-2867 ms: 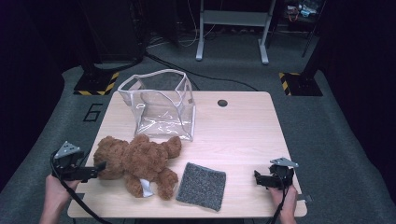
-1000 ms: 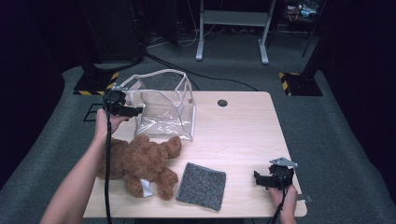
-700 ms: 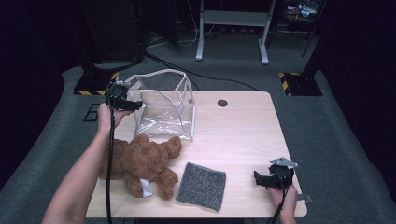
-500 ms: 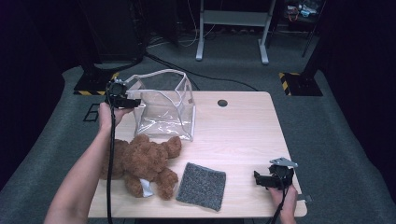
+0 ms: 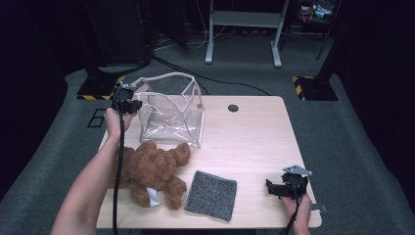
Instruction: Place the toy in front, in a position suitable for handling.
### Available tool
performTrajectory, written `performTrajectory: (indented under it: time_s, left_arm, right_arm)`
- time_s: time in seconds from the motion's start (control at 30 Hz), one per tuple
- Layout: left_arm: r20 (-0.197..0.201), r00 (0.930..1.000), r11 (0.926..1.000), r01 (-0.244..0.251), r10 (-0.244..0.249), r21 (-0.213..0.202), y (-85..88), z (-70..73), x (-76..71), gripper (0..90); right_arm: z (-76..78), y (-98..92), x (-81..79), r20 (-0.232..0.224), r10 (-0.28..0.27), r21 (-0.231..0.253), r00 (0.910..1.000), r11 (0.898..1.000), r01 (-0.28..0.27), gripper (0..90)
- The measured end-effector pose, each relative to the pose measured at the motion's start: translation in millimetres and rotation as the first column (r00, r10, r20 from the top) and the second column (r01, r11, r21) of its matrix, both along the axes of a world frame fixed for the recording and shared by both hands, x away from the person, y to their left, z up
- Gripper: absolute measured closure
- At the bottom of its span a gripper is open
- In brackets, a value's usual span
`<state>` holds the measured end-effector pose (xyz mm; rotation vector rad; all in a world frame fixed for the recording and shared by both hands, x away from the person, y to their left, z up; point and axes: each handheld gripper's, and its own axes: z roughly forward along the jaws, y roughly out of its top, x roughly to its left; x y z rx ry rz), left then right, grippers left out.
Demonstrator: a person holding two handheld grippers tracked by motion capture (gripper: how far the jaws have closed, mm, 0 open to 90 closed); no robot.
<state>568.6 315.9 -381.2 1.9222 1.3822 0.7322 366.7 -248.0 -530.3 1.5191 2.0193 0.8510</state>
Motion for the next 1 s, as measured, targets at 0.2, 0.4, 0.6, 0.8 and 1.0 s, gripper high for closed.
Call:
performTrajectory:
  time_s: [0.2, 0.4, 0.6, 0.8, 1.0]
  left_arm:
    - [0.018, 0.9998, 0.9999, -0.009, 0.009, 0.012, 3.6, 0.0, -0.1, 85.8]
    - [0.021, 0.9991, 0.9992, -0.036, 0.035, 0.017, 13.6, 0.7, -0.8, 85.8]
    - [0.019, 0.9987, 0.9986, -0.048, 0.048, 0.022, 19.7, 0.8, -0.6, 85.7]
    - [0.022, 0.9981, 0.9975, -0.058, 0.057, 0.041, 21.7, 1.2, -0.5, 85.7]
    - [0.019, 0.9963, 0.9955, -0.085, 0.084, 0.041, 28.6, 1.7, -1.7, 85.6]
  right_arm:
    - [0.0, 0.0, 0.0, 0.0, 0.0, 0.0, 1.0, 1.0, 0.0, 0.5]
    - [0.0, 0.1, -0.2, 0.0, -0.002, -0.001, 1.0, 1.0, 0.002, 0.5]
    - [0.0, 0.2, -0.3, 0.001, -0.002, 0.0, 1.0, 1.0, 0.002, 0.5]
    - [0.0, 0.1, -0.3, 0.001, -0.002, -0.001, 1.0, 1.0, 0.002, 0.5]
    - [0.0, 0.2, -0.4, 0.001, -0.002, -0.001, 1.0, 1.0, 0.002, 0.5]
